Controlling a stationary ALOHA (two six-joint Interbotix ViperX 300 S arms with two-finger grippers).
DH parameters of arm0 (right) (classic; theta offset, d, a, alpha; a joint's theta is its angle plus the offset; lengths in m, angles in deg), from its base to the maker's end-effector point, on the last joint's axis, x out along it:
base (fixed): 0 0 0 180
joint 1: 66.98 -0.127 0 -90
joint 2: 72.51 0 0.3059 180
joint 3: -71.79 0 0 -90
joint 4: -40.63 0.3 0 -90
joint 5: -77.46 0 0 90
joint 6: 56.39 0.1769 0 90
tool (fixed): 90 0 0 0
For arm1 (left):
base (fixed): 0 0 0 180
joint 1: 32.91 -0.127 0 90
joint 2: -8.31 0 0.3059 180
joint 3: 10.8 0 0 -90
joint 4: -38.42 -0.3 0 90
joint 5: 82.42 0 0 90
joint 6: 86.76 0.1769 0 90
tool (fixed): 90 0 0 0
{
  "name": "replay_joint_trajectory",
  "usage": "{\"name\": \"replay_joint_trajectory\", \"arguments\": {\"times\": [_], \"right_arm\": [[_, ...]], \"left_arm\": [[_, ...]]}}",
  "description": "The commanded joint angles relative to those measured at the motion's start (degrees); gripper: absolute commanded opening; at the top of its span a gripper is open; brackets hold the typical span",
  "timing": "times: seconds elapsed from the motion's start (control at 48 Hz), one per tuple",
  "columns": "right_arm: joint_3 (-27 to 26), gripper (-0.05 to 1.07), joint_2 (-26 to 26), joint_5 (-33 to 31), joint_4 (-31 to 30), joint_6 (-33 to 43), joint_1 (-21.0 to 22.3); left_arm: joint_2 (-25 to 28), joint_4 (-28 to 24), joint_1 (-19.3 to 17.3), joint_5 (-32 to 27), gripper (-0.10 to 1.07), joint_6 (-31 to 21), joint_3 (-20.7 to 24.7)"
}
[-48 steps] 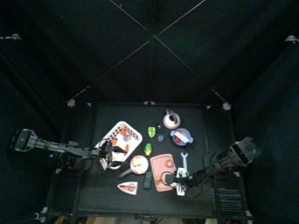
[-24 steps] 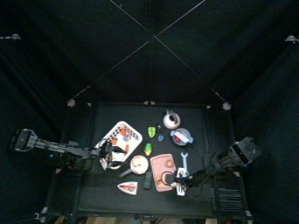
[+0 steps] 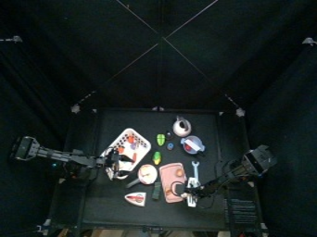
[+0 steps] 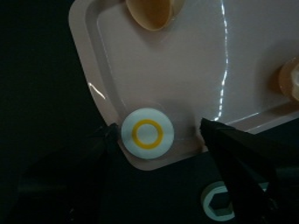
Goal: Grab egg half
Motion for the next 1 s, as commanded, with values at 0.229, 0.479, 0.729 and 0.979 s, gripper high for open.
{"name": "replay_joint_trajectory", "arguments": {"times": [0.229,0.479,0.729,0.979], "right_arm": [[-0.5,0.97,0.7,-0.1,0.1,0.1,0.2],[-0.5,0.75,0.8,-0.7,0.1,0.1,0.5],[-1.4,0.68,1.7,-2.1,-0.4,-0.1,0.6],[-2.0,0.68,3.8,-4.7,-1.6,-0.1,0.6]], "left_arm": [[0.0,0.1,-0.1,0.2,0.94,0.0,0.6],[0.0,0.1,-0.2,0.2,0.94,0.0,0.5],[0.0,0.1,-0.2,0.2,0.94,0.1,0.6],[0.0,0.1,-0.1,0.2,0.94,0.1,0.6]]}}
